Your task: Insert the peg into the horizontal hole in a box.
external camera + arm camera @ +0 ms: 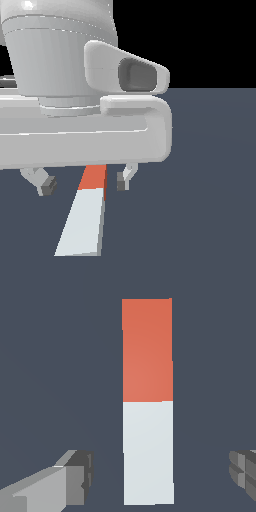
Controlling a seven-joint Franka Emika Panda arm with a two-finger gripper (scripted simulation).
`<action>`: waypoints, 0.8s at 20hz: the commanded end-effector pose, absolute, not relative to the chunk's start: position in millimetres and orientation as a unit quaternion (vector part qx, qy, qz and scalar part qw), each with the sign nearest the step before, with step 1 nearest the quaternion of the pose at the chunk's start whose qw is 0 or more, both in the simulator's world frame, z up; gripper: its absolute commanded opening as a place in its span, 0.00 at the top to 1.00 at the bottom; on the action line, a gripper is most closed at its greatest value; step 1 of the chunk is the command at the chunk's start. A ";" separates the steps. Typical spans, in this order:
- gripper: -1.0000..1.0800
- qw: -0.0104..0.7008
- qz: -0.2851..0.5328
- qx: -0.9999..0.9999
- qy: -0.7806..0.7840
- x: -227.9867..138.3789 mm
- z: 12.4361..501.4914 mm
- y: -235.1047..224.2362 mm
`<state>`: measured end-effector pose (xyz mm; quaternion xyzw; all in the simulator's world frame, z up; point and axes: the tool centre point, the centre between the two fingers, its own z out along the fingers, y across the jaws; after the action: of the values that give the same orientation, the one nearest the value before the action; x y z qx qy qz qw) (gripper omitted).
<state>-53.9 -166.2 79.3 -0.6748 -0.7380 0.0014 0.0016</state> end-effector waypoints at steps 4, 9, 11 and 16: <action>0.04 0.000 0.000 -0.672 -0.741 -56.5 71.5 -182.1; 0.04 0.000 0.001 -0.673 -0.740 -56.9 70.1 -182.4; 0.04 0.000 0.001 -0.673 -0.740 -57.0 66.1 -182.6; 0.04 0.000 0.000 -0.672 -0.740 -57.2 44.7 -183.2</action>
<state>-56.6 -183.2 52.5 -0.6725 -0.7401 0.0002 -0.0003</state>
